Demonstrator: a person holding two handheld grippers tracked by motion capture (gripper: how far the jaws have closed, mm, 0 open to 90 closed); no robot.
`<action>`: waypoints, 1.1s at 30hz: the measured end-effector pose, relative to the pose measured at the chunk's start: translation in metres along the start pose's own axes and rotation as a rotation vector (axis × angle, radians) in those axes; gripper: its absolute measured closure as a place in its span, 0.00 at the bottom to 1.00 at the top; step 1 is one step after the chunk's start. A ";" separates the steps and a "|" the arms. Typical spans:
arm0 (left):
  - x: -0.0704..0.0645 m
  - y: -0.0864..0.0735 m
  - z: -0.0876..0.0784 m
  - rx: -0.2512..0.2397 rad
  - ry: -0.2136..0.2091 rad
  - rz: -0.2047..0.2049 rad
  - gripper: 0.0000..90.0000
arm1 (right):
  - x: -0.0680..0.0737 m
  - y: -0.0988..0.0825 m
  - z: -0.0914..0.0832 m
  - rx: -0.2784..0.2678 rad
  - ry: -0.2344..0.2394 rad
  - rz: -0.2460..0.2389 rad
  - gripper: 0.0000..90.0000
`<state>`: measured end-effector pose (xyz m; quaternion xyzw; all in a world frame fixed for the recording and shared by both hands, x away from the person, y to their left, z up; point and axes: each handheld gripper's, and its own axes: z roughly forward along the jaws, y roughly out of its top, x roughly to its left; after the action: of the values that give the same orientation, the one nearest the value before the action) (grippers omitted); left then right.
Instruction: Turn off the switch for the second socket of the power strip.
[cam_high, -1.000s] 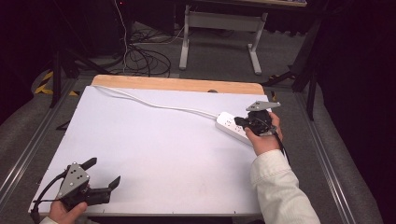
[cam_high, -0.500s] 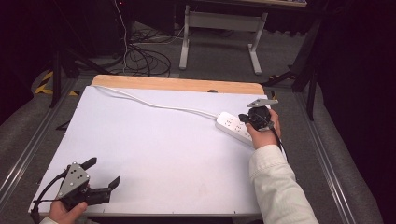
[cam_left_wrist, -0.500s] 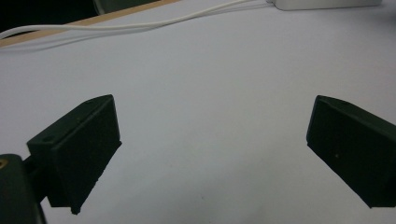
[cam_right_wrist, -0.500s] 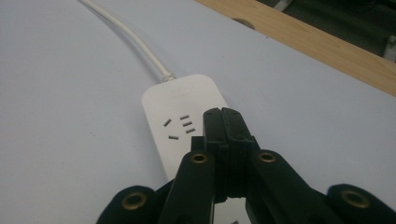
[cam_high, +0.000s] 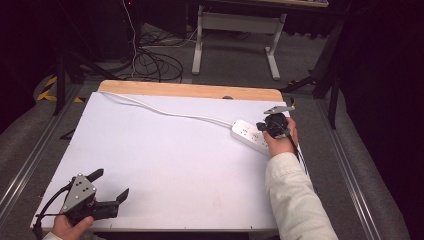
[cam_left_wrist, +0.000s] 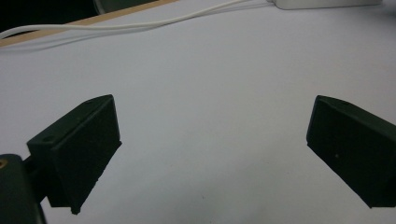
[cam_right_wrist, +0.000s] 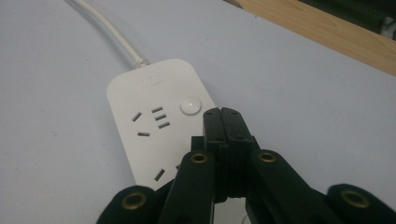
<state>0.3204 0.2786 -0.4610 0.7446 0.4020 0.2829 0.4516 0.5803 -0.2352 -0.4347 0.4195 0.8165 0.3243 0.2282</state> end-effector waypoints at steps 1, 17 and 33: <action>0.000 0.000 0.000 -0.001 -0.002 -0.006 0.04 | -0.001 0.000 0.001 0.005 -0.005 -0.002 1.00; 0.000 0.000 0.000 0.000 0.002 -0.003 0.04 | -0.004 -0.004 0.011 0.050 -0.007 0.013 1.00; 0.000 0.000 0.000 0.005 0.003 -0.007 0.04 | -0.003 -0.005 0.013 0.063 -0.011 0.006 1.00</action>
<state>0.3206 0.2787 -0.4616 0.7440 0.4060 0.2813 0.4500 0.5876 -0.2353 -0.4470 0.4307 0.8238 0.2968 0.2183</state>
